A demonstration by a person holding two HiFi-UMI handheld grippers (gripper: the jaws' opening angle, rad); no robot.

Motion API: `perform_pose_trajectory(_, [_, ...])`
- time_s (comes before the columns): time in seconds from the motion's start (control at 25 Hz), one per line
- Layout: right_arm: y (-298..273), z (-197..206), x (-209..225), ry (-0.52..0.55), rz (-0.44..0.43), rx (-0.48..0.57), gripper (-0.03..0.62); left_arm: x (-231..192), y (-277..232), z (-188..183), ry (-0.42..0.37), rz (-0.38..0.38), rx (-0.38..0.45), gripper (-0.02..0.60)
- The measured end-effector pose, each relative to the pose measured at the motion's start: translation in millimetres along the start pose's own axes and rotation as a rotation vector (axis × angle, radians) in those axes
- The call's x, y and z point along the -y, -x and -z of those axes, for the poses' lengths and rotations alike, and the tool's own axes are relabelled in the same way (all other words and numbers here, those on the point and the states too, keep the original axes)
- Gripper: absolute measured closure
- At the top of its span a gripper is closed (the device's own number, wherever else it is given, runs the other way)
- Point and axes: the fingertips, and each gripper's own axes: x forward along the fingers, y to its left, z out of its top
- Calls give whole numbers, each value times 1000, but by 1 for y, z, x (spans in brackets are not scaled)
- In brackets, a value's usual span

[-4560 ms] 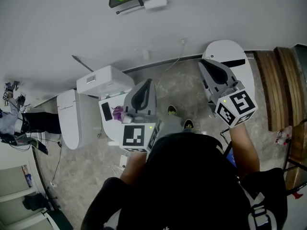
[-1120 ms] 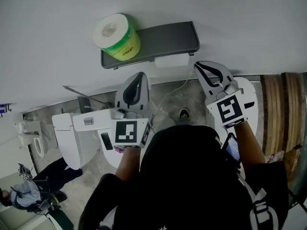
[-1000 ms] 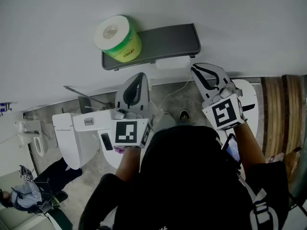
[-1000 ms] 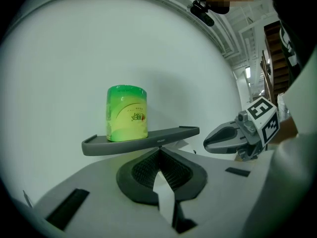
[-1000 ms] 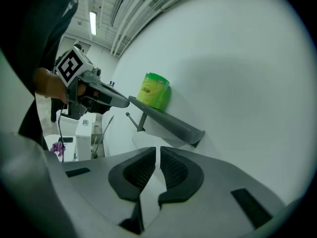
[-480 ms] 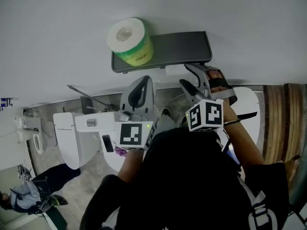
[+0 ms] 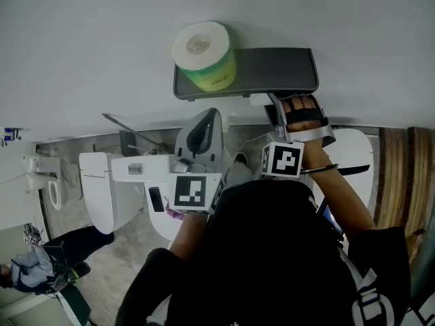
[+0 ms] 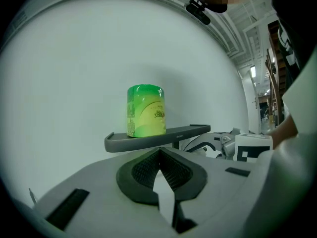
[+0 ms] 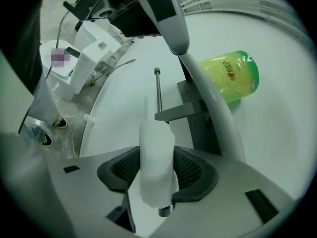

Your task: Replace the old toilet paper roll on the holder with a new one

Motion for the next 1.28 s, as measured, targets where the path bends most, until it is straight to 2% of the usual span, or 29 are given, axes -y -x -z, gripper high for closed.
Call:
perform_pose_trajectory(0.56, [7,16,2,41,30,-44,384,7,-2,-3,-1,17,15,560])
perform_pose_trajectory(1.28, [25,83,10,21,57,-151,384,32,4,-8,-16,45,18,560])
